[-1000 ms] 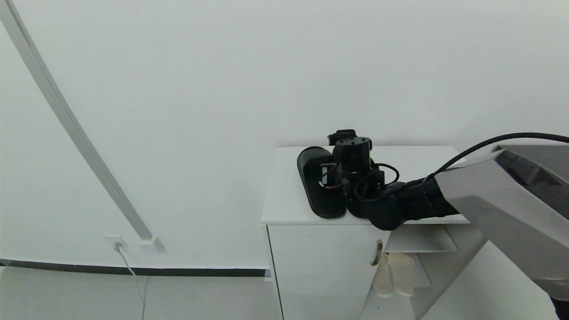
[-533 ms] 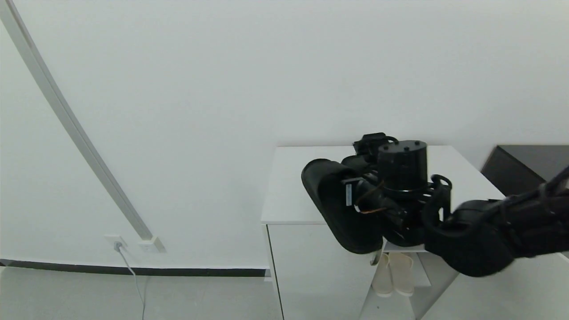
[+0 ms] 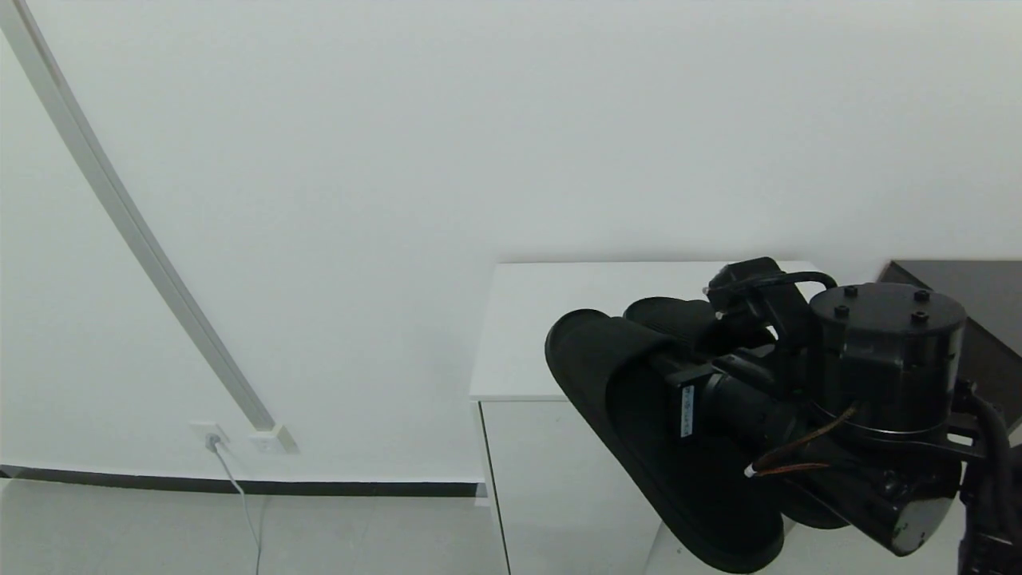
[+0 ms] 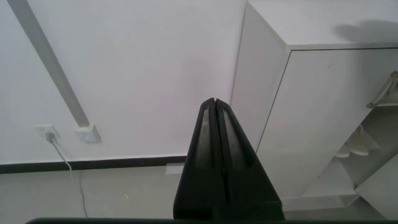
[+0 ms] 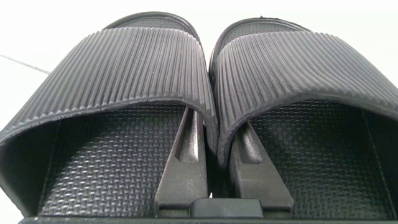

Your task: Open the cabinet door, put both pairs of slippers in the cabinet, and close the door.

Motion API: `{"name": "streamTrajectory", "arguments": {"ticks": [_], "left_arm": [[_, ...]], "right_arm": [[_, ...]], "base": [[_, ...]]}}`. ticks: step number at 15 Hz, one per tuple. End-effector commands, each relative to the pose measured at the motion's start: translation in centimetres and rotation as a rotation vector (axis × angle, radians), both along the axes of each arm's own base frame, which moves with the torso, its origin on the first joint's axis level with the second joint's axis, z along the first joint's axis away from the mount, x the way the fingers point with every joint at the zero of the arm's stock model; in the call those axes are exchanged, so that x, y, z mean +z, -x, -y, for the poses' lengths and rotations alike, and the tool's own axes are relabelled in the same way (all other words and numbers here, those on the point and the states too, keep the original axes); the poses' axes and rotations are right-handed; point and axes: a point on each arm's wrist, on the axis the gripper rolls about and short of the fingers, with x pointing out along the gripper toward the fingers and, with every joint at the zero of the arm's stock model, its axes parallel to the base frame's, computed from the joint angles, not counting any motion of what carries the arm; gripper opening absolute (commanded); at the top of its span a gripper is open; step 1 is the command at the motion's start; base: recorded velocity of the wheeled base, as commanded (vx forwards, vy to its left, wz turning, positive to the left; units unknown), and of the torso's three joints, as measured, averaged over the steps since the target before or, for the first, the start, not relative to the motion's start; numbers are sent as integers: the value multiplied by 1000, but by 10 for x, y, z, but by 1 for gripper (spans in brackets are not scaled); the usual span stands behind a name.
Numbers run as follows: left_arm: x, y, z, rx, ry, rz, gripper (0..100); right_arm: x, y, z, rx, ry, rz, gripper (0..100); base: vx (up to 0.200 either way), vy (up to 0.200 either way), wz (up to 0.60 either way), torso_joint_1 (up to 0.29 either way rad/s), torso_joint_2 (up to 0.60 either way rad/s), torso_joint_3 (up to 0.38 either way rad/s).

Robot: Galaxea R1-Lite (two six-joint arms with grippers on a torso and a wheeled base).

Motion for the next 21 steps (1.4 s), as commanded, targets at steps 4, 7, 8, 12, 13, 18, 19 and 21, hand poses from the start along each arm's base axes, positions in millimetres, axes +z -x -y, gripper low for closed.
{"name": "streamTrajectory", "arguments": {"ticks": [4,7,8,12,13,18,19,21], "left_arm": [[0,0,0,-2,0,-1,0],[0,0,0,0,0,-1,0],[0,0,0,0,0,-1,0],[0,0,0,0,2,-1,0],[0,0,0,0,5,0,0],[0,0,0,1,5,0,0],[0,0,0,1,6,0,0],[0,0,0,1,6,-2,0]], "right_arm": [[-5,0,-1,1,12,-10,0],[-7,-2,-3,-1,18,-17,0],[-8,-2,-3,-1,19,-18,0],[-8,-2,-3,-1,21,-19,0],[-8,-2,-3,-1,18,-18,0],[-10,-1,-3,-2,21,-18,0],[-11,-1,-2,-2,23,-19,0],[-12,-1,-2,-2,27,-20,0]], "base": [[0,0,0,0,0,0],[0,0,0,0,0,0],[-200,0,0,7,2,2],[-200,0,0,12,2,2],[-200,0,0,-12,-2,7],[-120,0,0,0,1,0],[0,0,0,0,0,0],[0,0,0,0,0,0]]}}
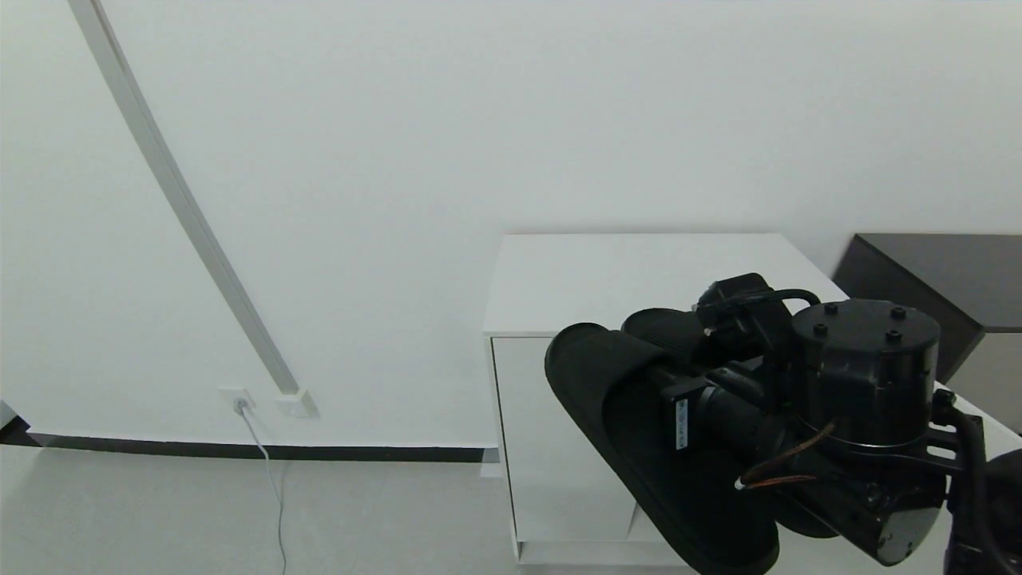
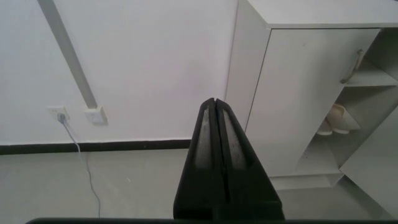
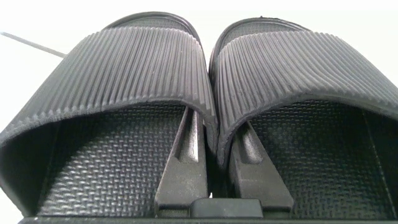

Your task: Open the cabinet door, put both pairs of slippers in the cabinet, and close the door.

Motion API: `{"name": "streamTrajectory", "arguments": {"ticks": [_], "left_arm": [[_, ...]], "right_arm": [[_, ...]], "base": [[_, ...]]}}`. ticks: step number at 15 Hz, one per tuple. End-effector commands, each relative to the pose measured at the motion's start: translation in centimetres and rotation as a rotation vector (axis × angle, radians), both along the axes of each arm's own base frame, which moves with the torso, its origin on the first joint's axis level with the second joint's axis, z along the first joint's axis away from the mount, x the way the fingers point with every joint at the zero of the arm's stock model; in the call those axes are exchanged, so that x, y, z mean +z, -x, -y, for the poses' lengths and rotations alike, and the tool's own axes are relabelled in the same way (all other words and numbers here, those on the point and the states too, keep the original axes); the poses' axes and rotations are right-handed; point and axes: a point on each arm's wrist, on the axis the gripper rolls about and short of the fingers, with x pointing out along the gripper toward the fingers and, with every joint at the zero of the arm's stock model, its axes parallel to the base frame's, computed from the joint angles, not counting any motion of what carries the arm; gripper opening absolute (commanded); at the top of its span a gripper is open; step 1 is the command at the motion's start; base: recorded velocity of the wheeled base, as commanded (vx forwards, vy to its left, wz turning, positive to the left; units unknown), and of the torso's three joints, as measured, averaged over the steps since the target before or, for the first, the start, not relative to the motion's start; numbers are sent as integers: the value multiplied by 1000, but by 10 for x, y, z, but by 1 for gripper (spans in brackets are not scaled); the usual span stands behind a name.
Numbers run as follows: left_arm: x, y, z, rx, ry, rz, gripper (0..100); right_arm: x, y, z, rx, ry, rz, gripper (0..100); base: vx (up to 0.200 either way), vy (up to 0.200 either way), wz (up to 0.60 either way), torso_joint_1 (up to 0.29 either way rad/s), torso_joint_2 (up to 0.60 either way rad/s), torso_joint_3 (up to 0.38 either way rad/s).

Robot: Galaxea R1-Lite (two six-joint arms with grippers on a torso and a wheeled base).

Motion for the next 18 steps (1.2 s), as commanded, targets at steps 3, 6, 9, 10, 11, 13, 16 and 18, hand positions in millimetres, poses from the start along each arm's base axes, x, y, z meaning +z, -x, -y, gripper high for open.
{"name": "streamTrajectory", "arguments": {"ticks": [3,6,9,10,11,13,16,18], "left_arm": [[0,0,0,1,0,-1,0],[0,0,0,1,0,-1,0],[0,0,0,1,0,-1,0],[0,0,0,1,0,0,0],[0,0,0,1,0,-1,0],[0,0,0,1,0,-1,0],[0,0,0,1,0,-1,0],[0,0,0,1,-1,-1,0]], "right_arm": [[-1,0,-1,3,-1,-2,0],[1,0,-1,1,-3,2,0],[1,1,0,1,-3,2,0],[0,1,0,1,-2,1,0],[0,1,0,1,-2,1,0],[0,1,0,1,-1,0,0],[-1,1,0,2,2,-1,0],[-2,2,1,2,7,-3,0]], "base": [[0,0,0,0,0,0],[0,0,0,0,0,0],[0,0,0,0,0,0],[0,0,0,0,0,0],[0,-200,0,12,2,7],[0,-200,0,2,2,7],[0,-200,0,10,2,2],[0,-200,0,2,2,0]]}}
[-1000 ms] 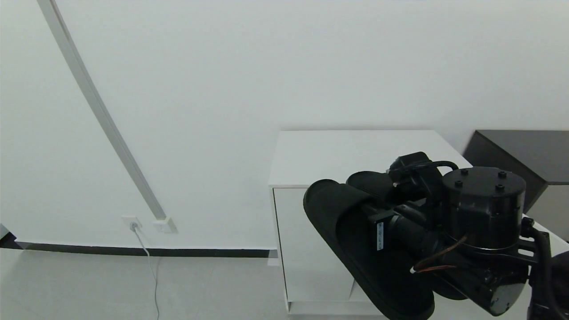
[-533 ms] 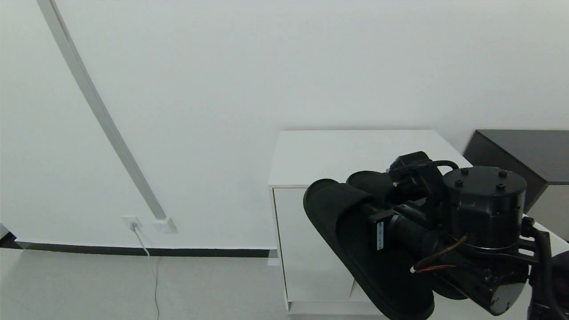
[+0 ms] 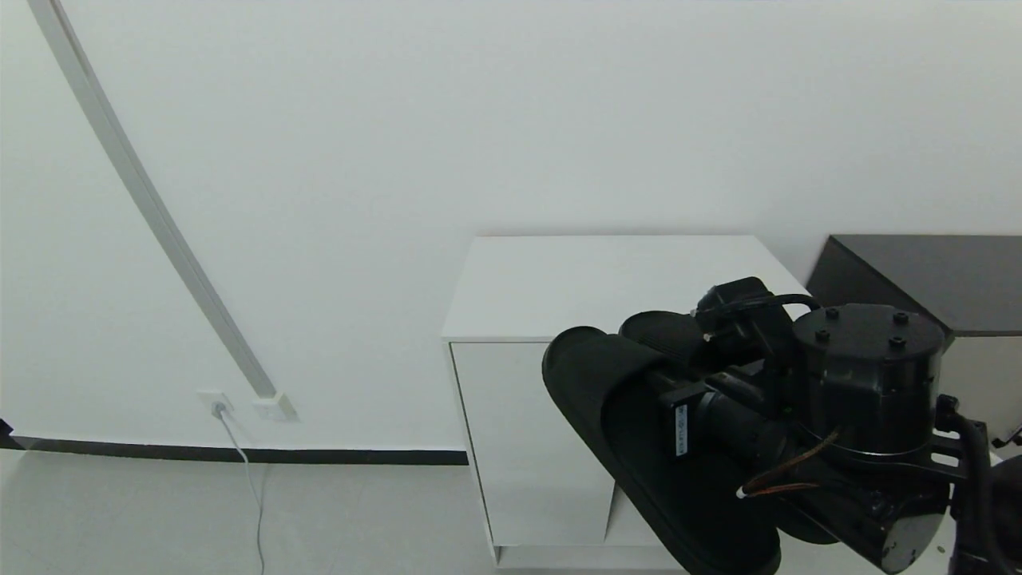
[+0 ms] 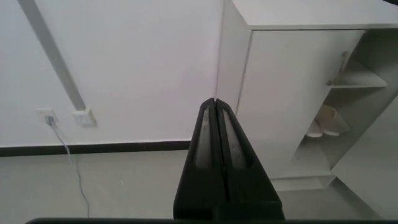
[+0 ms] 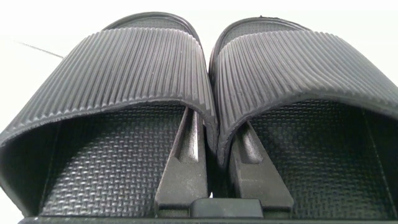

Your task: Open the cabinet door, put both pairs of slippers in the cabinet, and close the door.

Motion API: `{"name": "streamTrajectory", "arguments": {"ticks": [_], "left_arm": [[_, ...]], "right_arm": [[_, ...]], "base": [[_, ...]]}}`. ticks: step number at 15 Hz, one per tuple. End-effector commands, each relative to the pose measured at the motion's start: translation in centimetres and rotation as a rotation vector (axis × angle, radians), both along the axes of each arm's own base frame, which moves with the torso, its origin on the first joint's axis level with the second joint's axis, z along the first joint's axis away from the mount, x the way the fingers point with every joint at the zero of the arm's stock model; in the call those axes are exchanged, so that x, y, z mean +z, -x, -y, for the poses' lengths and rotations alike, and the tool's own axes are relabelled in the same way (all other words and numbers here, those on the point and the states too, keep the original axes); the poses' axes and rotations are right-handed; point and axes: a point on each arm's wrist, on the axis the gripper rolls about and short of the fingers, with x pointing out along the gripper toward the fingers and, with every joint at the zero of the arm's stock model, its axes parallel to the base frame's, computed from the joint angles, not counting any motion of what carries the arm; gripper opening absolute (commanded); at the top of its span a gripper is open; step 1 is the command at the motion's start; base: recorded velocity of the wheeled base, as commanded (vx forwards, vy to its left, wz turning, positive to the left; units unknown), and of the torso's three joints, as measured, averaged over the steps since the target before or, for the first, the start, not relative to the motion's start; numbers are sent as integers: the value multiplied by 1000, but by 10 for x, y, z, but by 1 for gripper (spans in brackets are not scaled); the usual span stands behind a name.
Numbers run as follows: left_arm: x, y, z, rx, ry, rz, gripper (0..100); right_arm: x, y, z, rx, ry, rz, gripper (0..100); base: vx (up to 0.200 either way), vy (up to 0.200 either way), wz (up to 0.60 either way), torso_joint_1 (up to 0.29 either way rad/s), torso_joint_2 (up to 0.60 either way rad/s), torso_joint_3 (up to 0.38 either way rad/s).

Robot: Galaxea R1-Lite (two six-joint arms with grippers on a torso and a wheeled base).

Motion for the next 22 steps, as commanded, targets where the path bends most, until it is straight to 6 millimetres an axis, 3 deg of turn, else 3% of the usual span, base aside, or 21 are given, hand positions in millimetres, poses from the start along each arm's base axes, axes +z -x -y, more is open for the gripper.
{"name": "streamTrajectory", "arguments": {"ticks": [1,10,22], "left_arm": [[0,0,0,1,1,-2,0],[0,0,0,-1,0,-2,0],[0,0,0,1,1,-2,0]], "right_arm": [[-1,1,1,-1,2,-4,0],[-11,2,6,1,10,-9,0],[-15,3,6,4,23,-19,0]], "base": [[0,-200,0,-2,2,7],[0,-200,0,6,3,4],[0,0,0,0,0,0]]}}
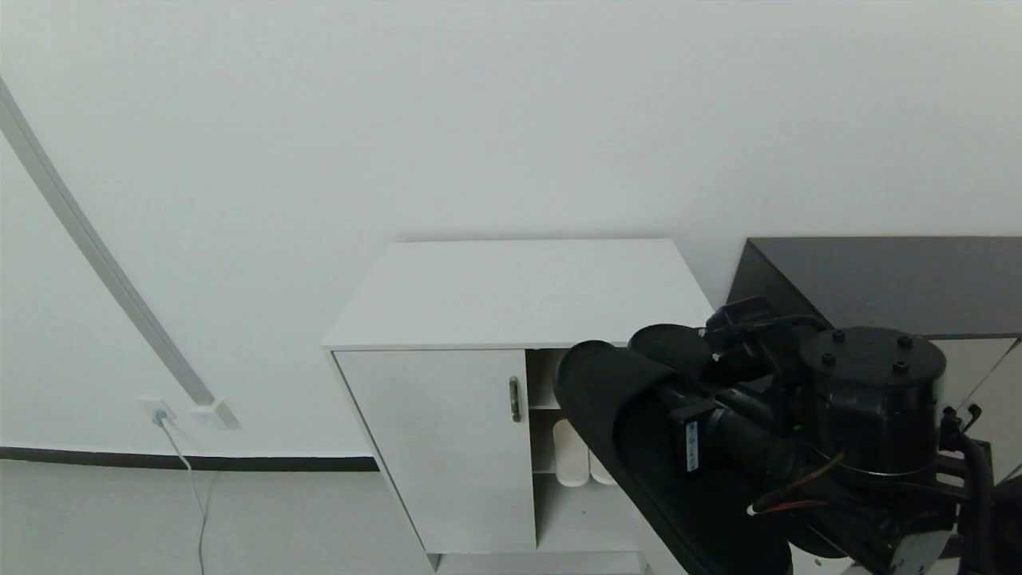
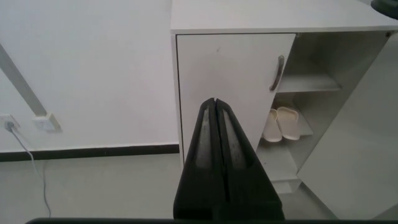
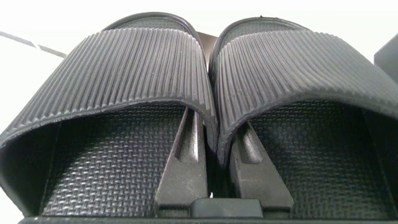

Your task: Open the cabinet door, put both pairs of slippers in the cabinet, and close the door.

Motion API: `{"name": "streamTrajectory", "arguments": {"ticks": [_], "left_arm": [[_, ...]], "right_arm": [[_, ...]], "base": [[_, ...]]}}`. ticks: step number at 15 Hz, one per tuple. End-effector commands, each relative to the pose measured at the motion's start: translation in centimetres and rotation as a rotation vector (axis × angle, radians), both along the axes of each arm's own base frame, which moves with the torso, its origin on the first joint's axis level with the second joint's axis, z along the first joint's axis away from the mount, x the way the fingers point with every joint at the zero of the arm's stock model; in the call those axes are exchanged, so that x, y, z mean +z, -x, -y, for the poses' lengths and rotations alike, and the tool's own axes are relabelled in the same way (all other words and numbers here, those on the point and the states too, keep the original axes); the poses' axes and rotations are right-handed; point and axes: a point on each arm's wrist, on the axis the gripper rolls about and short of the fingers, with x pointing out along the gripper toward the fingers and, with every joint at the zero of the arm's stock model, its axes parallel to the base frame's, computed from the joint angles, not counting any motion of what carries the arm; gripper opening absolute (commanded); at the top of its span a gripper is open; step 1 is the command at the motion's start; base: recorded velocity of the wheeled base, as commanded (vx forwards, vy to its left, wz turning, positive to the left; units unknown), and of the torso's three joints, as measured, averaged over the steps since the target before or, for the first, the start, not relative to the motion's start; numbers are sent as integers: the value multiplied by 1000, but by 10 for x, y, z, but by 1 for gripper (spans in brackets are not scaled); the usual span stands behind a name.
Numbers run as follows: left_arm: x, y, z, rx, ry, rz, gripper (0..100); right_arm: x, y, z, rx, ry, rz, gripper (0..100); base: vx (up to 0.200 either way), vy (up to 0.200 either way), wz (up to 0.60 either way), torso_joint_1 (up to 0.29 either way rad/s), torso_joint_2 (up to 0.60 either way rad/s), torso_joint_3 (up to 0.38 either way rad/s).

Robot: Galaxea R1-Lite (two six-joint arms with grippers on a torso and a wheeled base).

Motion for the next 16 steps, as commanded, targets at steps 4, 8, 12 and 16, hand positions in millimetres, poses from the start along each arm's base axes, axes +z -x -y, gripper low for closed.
{"name": "streamTrajectory", "arguments": {"ticks": [4,8,12,16], "left_arm": [[0,0,0,-2,1,-3,0],[0,0,0,0,2,-3,0],[0,0,0,-2,4,-3,0],[0,0,0,0,4,-3,0]], "right_arm": [[-3,0,0,1,7,-6,0],[-3,0,0,1,8,-7,0],[-4,1,0,4,12,-10,0],[-5,1,0,4,13,-11,0]], "base": [[0,0,0,-16,32,19],[0,0,0,-152,359,195],[0,0,0,-222,525,301],[0,0,0,-213,553,327]]}}
